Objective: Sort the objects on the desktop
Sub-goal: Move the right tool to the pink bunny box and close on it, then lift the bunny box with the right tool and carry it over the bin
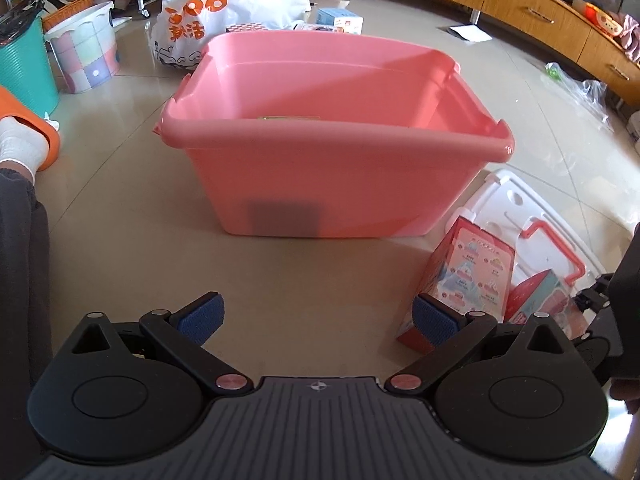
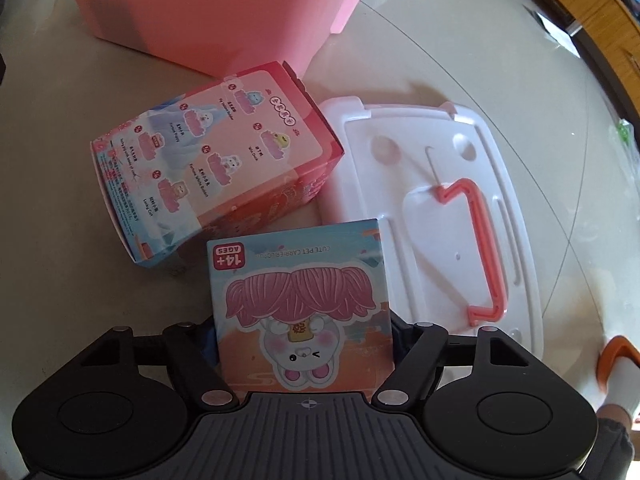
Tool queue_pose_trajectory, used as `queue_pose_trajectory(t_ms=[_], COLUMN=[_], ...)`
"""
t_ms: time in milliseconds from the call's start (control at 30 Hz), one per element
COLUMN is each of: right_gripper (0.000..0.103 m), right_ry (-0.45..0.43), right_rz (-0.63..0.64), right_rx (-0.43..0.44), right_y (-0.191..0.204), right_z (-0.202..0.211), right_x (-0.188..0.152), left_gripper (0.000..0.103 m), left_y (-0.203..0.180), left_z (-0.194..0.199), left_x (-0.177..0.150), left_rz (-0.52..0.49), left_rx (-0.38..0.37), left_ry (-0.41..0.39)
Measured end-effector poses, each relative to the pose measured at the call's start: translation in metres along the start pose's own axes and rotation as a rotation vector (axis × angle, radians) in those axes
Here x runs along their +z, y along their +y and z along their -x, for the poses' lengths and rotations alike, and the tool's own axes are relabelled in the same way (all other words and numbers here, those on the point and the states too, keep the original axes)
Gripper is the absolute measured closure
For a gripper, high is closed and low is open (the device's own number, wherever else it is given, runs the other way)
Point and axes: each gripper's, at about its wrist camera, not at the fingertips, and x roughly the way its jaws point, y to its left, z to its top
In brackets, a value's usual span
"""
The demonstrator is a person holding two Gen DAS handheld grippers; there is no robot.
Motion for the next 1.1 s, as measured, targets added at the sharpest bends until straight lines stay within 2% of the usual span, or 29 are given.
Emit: queue_pose_trajectory(t_ms=[267,533,800,900,1033,1100], right_gripper=[0.035,0.035,0.035,0.035,0.035,0.035], right_ry=[0.016,0.007,-0.091,-0.141,-0.206,-0.233], right_rz=[-0.179,-0.358,-0.368,-0.349,-0.326,-0.321], right_rx=[0.062,0.098,0.102,0.108,0.123,0.139], right_y=[-0.018,-0.037,-0.045,-0.044,-0.043,-0.044], right_z=[0.025,0.077,0.132,0.153,0.179,0.189], right_x=[-0.021,-0.044,-0.024,-0.008,0.019,0.035], left_gripper=[0.000,0.000,0.000,0.000,0.000,0.000], left_y=[0.003,-0.002,-0.001,0.003,0.004,0.009], left_z=[0.001,0.010,0.011,0.012,0.019,0.018], left_x=[0.000,-0.005,-0.004,-0.002,0.003,0.006], left_rz=[0.020,-0.031,-0.063,-0.060,-0.118,-0.104], left_rx=[0.021,0.008,0.022,0.035,0.065,0.072], left_ry=[0.038,0.000,-0.004,-0.013,-0.062,-0.068])
